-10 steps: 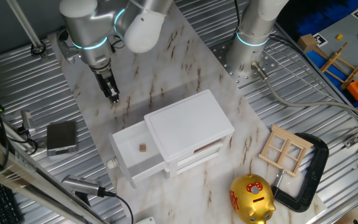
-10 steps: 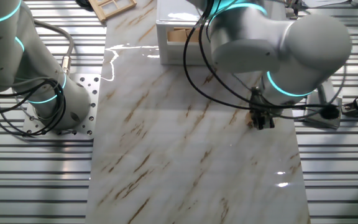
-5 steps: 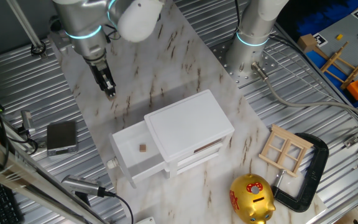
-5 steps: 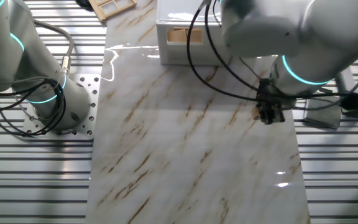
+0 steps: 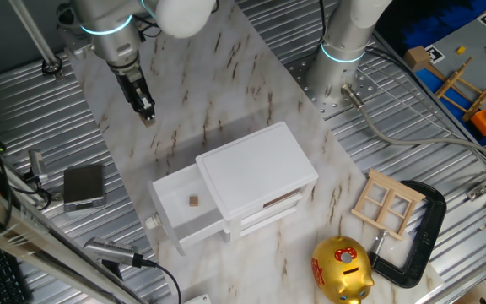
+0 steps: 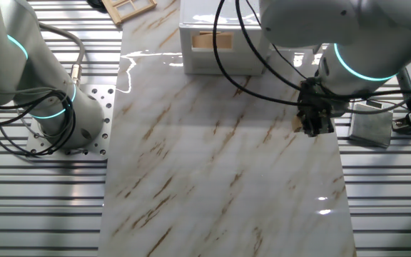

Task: Put things in the drawer

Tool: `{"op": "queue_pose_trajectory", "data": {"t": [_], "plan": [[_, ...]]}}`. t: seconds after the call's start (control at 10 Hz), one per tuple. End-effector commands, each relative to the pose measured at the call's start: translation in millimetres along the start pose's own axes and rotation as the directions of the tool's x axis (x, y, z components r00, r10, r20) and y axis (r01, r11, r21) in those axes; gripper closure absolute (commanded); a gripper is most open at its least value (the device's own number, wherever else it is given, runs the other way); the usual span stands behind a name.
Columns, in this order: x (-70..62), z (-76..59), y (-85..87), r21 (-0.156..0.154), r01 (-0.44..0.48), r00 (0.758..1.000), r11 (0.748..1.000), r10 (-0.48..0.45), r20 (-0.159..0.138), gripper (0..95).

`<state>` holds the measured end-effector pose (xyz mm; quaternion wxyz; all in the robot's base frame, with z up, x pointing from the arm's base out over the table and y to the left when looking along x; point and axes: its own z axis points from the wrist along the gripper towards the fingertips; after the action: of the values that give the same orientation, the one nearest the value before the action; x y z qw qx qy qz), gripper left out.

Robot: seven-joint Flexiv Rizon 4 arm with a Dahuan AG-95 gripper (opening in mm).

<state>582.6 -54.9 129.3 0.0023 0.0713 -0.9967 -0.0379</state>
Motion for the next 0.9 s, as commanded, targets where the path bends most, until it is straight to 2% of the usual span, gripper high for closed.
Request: {"op": "queue_pose_trajectory", "data": {"t": [0.1, 0.7, 0.9], "plan": [[-0.8, -0.6, 0.4, 0.005, 0.027, 1.000, 1.000, -0.027, -0.006, 95.0], [-0.8, -0.6, 0.4, 0.005, 0.054, 0.999, 0.999, -0.054, 0.001, 95.0], [-0.8, -0.6, 0.4, -0.009, 0.054, 0.999, 0.998, -0.054, -0.002, 95.0]]}}
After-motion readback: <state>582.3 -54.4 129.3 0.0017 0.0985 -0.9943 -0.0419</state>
